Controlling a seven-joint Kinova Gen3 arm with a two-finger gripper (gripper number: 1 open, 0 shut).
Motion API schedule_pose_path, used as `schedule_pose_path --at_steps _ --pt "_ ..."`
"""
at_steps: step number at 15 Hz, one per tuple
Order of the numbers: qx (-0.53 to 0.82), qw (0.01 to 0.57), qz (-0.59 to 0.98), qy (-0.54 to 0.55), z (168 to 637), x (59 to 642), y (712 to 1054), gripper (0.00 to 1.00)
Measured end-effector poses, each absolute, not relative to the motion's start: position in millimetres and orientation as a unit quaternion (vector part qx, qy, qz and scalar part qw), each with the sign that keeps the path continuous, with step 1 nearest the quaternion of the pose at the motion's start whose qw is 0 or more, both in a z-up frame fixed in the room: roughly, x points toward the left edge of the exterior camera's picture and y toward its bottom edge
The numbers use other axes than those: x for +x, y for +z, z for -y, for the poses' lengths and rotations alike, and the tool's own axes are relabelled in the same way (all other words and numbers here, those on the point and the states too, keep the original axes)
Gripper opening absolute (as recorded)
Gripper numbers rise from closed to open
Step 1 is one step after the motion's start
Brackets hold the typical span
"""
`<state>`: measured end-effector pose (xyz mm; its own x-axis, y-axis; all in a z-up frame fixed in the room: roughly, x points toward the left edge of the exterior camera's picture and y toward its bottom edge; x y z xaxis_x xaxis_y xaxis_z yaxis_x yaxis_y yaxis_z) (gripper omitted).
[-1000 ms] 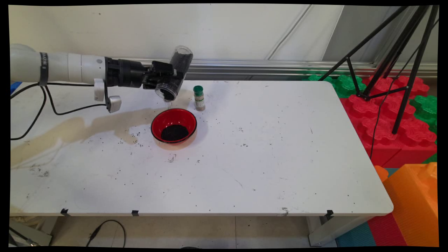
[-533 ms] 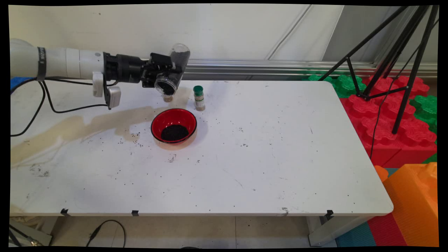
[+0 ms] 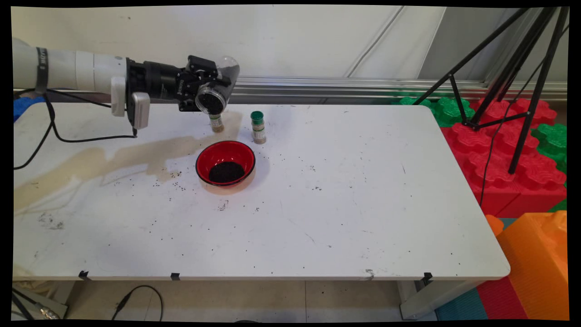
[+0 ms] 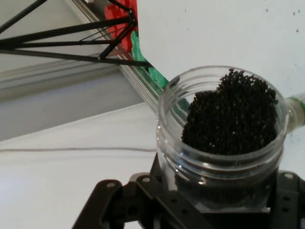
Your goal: Pour the black seasoning powder in the red bowl
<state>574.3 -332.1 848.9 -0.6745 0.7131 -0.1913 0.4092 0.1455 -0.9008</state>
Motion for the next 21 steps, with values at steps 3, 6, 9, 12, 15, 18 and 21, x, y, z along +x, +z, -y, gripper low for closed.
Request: schedule_pose_path --at_steps 3,6,9,12,15,18,21 --pt "-0.344 0.17 0.763 0.521 328.7 576.9 858.6 0.0" --pt "-0.304 0.204 0.783 0.504 323.5 579.2 870.2 0.0" --pt "-0.259 0.243 0.802 0.481 316.9 581.7 882.0 0.0" --pt "-0.213 0.277 0.817 0.459 312.0 585.5 890.0 0.0" --pt "-0.143 0.319 0.834 0.427 306.5 594.7 897.4 0.0" --pt "-0.082 0.352 0.843 0.397 300.9 605.9 899.4 0.0" --pt "-0.013 0.384 0.848 0.365 295.1 620.1 898.1 0.0"
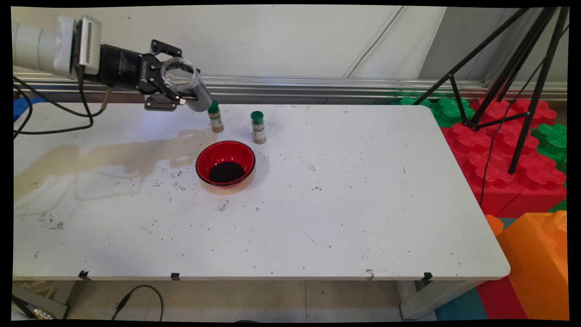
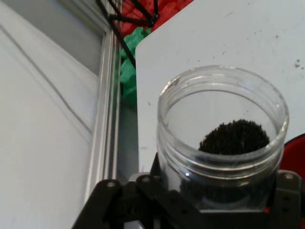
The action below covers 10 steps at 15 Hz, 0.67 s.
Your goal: Pour the black seasoning powder in the red bowl
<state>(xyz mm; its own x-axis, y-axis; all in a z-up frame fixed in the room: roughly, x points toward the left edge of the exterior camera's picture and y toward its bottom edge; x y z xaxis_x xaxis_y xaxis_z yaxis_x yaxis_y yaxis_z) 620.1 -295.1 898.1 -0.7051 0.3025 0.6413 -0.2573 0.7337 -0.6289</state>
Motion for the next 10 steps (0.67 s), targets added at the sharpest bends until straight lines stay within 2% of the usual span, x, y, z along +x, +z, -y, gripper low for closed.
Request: schedule_pose_path --at_steps 10 --pt "0.179 0.439 0.839 0.268 273.0 661.0 866.2 0.0"
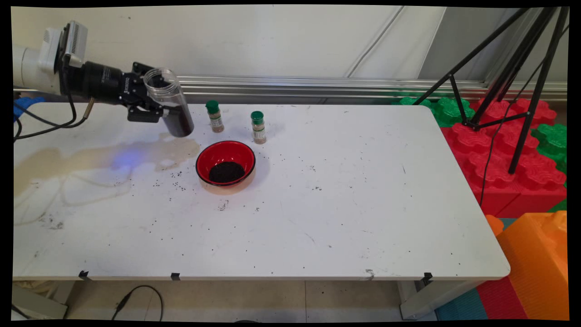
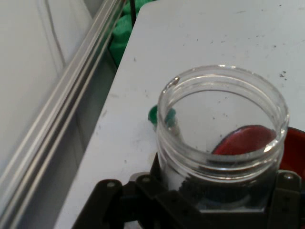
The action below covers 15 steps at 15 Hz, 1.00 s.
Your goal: Pour the black seasoning powder in the red bowl, then place the picked object on the table
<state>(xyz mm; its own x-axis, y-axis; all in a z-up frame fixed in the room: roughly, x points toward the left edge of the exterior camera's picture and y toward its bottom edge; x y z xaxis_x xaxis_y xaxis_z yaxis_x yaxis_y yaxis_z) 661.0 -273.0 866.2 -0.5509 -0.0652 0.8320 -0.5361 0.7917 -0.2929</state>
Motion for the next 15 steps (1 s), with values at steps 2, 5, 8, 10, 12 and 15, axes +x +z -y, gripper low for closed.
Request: schedule_pose_path --at_steps 2,5,8,10,12,15 --pt "0.216 0.444 0.832 0.252 269.0 668.4 855.3 0.0" --pt "0.258 0.447 0.824 0.234 264.2 675.9 839.7 0.0" --pt "0.287 0.45 0.817 0.22 260.8 678.9 826.9 0.0" --pt "0.304 0.453 0.811 0.211 258.9 679.0 818.0 0.0" --pt "0.318 0.454 0.807 0.203 256.9 678.3 808.5 0.0" --pt "0.331 0.456 0.802 0.199 253.9 677.0 797.4 0.0"
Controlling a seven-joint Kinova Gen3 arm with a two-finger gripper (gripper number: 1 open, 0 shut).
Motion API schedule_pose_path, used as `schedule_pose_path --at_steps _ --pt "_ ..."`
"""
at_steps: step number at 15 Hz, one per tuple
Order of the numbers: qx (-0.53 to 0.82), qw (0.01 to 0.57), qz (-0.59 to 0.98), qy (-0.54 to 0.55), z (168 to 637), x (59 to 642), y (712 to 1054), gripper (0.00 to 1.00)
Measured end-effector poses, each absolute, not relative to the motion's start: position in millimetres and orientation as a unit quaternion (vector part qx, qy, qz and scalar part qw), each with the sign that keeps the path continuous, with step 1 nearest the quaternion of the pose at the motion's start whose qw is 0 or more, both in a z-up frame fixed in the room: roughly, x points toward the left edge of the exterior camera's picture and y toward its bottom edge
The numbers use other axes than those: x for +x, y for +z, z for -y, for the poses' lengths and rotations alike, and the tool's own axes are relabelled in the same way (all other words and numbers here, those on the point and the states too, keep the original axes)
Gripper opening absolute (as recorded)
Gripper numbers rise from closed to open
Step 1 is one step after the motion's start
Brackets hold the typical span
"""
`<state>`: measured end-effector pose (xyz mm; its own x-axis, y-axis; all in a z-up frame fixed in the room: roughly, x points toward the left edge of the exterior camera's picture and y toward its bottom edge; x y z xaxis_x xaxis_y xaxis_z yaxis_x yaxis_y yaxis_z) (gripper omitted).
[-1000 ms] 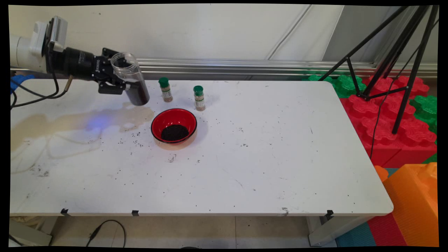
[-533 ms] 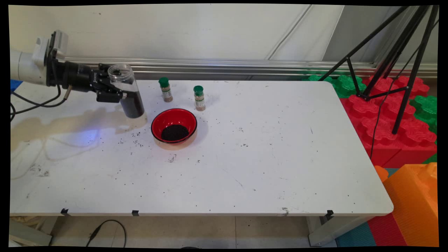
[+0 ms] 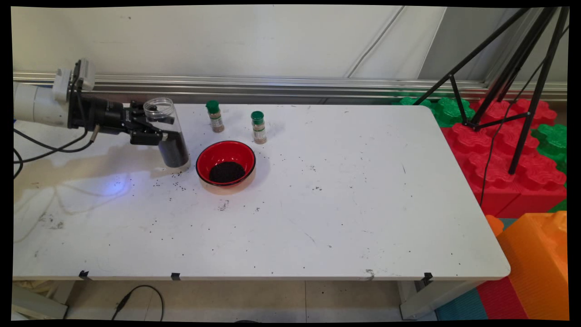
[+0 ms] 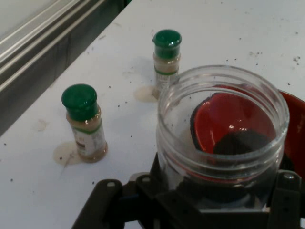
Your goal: Place the picked object on the table
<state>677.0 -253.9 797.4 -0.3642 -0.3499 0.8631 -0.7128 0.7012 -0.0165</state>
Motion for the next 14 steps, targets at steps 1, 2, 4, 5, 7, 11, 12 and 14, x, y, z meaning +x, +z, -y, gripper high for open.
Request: schedule_pose_path --at_steps 1,2,4,5,7,11,12,14 --pt "0.335 0.456 0.8 0.197 252.7 676.5 794.0 0.0" --pt "0.339 0.456 0.8 0.195 252.3 675.5 789.2 0.0" --pt "0.343 0.454 0.799 0.192 251.2 674.2 782.8 0.0" --pt "0.344 0.454 0.799 0.191 251.1 673.7 781.0 0.0" --pt "0.347 0.451 0.8 0.189 250.2 672.5 775.3 0.0" --pt "0.35 0.446 0.803 0.185 248.3 670.4 766.1 0.0" --pt "0.35 0.445 0.803 0.184 247.8 669.9 764.3 0.0" --pt "0.351 0.444 0.804 0.182 246.8 669.1 761.0 1.0"
